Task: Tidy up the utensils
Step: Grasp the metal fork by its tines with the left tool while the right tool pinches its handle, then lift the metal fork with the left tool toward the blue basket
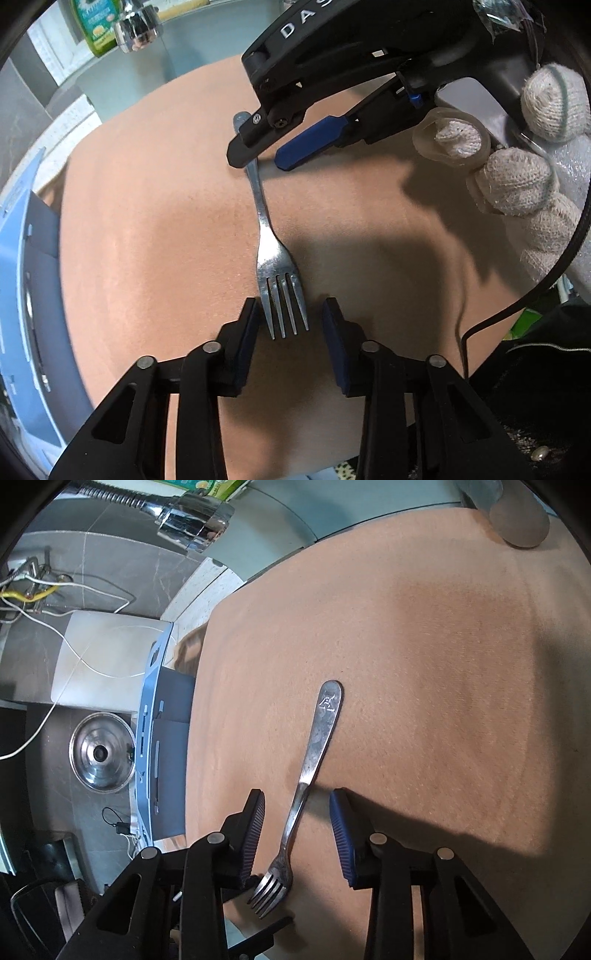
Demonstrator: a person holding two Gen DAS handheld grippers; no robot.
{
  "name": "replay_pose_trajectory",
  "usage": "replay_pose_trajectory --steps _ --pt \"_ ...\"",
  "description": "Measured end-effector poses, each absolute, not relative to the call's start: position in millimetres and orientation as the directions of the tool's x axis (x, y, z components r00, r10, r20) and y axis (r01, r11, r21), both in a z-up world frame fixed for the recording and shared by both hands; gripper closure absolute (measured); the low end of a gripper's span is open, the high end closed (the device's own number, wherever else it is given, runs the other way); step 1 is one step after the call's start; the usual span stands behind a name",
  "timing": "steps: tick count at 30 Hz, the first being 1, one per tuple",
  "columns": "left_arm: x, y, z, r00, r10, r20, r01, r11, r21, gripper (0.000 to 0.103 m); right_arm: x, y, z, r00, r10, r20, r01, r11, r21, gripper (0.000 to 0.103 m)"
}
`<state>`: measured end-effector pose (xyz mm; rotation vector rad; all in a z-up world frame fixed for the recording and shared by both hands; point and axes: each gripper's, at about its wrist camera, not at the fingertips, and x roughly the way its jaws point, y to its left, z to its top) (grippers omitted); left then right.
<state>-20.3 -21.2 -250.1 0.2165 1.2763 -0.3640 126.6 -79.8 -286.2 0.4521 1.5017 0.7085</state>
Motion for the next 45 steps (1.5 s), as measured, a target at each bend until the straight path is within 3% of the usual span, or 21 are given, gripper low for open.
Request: replay_pose_trajectory --steps 3,16,18,23,33,45 --pt "-13 -13 -252 0.222 -0.156 -0.962 0.370 0.927 -0.065 0.079 129 -78 -287 -0.077 0.671 -0.738 -0.135 0.726 0.674 0.070" --pt "17 18 -253 0.174 -0.229 -0.958 0.382 0.912 -0.149 0.081 132 -63 -287 -0.073 0.665 -0.743 -0.129 0.733 0.668 0.071" --pt "22 19 -253 0.174 -0.243 -0.954 0.398 0.904 -0.158 0.085 133 -63 -288 -0.070 0.661 -0.747 -0.129 0.737 0.664 0.076" --pt "23 21 -256 0.176 -0.256 -0.950 0.410 0.897 -0.166 0.088 138 -70 -297 -0.072 0.656 -0.751 -0.094 0.745 0.660 0.100" --pt "30 8 -268 0.190 -0.208 -0.959 0.415 0.903 -0.113 0.082 138 -73 -298 -0.068 0.673 -0.737 -0.080 0.732 0.676 0.100" --pt "15 -8 -253 0.230 -0.189 -0.955 0.441 0.895 -0.071 0.090 137 -69 -291 -0.058 0.684 -0.728 -0.052 0.726 0.686 0.099"
